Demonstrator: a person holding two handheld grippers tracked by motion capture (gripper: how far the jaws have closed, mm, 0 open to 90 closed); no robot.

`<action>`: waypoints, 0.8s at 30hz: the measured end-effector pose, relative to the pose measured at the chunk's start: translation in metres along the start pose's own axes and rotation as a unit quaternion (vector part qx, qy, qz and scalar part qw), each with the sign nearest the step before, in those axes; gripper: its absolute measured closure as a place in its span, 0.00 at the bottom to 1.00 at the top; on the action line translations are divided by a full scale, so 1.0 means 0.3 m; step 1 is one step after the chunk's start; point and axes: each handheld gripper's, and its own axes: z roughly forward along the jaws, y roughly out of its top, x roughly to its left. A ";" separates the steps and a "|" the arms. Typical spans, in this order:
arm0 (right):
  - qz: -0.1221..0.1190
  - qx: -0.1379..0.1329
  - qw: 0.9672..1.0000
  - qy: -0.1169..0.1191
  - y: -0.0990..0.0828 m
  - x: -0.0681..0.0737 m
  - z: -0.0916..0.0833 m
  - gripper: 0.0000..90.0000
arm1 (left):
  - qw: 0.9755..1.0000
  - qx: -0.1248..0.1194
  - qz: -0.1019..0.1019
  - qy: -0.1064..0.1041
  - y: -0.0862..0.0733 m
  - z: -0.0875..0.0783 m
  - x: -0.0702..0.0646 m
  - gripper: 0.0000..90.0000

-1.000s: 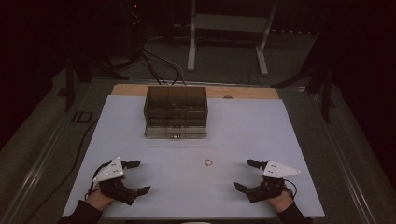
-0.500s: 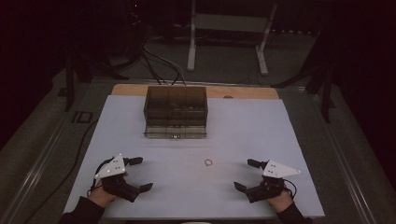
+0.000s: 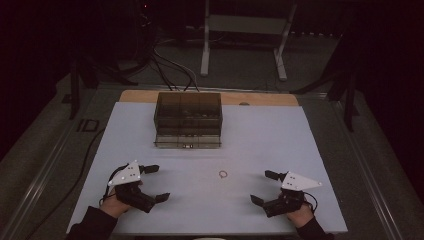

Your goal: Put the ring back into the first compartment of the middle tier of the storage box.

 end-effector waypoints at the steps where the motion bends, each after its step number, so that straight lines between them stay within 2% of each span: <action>1: 0.000 0.000 1.000 0.000 0.000 0.000 0.000 0.00 | 1.000 0.000 0.000 0.000 0.003 0.003 0.000 0.01; 8: 0.001 0.000 1.000 0.001 -0.001 0.000 0.000 0.00 | 1.000 -0.004 -0.006 -0.009 0.028 0.036 -0.005 0.01; 24: 0.001 -0.001 1.000 0.001 -0.001 -0.001 -0.003 0.00 | 0.999 -0.006 0.000 -0.035 0.089 0.125 -0.017 0.01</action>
